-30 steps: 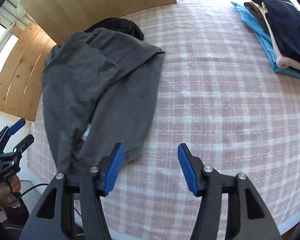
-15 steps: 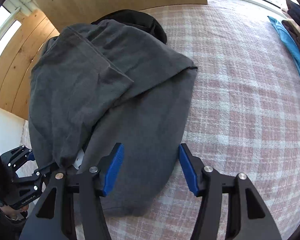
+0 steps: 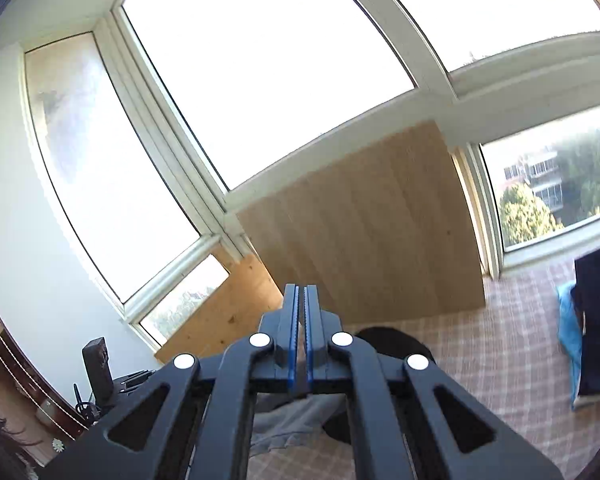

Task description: Fold clothes

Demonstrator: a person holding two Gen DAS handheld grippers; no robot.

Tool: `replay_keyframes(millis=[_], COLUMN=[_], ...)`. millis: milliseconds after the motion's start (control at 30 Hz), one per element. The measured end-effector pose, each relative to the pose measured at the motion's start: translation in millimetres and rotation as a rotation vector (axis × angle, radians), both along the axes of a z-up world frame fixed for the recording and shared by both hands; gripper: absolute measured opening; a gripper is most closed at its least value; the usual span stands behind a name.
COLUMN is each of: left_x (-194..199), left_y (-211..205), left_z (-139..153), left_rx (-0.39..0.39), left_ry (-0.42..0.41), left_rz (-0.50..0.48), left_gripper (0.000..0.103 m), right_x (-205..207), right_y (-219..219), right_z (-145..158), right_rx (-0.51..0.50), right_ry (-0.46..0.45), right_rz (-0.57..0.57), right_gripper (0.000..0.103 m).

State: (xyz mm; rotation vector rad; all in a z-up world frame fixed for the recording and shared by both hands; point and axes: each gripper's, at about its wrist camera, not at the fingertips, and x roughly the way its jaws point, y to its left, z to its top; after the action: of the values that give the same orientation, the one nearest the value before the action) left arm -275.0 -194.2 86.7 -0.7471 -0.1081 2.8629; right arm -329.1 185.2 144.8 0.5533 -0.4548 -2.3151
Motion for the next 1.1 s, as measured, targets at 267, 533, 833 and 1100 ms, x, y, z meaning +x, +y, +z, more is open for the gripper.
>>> replay_keyframes(millis=[267,533,833,1100], left_x=[-10,18,70,86], left_y=[9,21,-13,-18], left_z=[19,-112,-135,-144], left_rx=[-0.192,-0.186,-0.158,-0.122], left_ry=[0.023,-0.318,-0.379,-0.367], left_rz=[-0.009,-0.042,0.051,0.049], left_gripper=[0.04,0.04,0.04,0.041], right_x=[-16,58,122,114], right_y=[-48,-83,-156,-158], right_z=[12,-265,-366,-402], right_rx=[0.276,0.391,0.305,0.135], right_ry=[-0.165,-0.794,-1.19,-1.372], right_rz=[0.082,0.248,0.311,0.141], right_gripper=[0.07,0.07,0.07,0.07])
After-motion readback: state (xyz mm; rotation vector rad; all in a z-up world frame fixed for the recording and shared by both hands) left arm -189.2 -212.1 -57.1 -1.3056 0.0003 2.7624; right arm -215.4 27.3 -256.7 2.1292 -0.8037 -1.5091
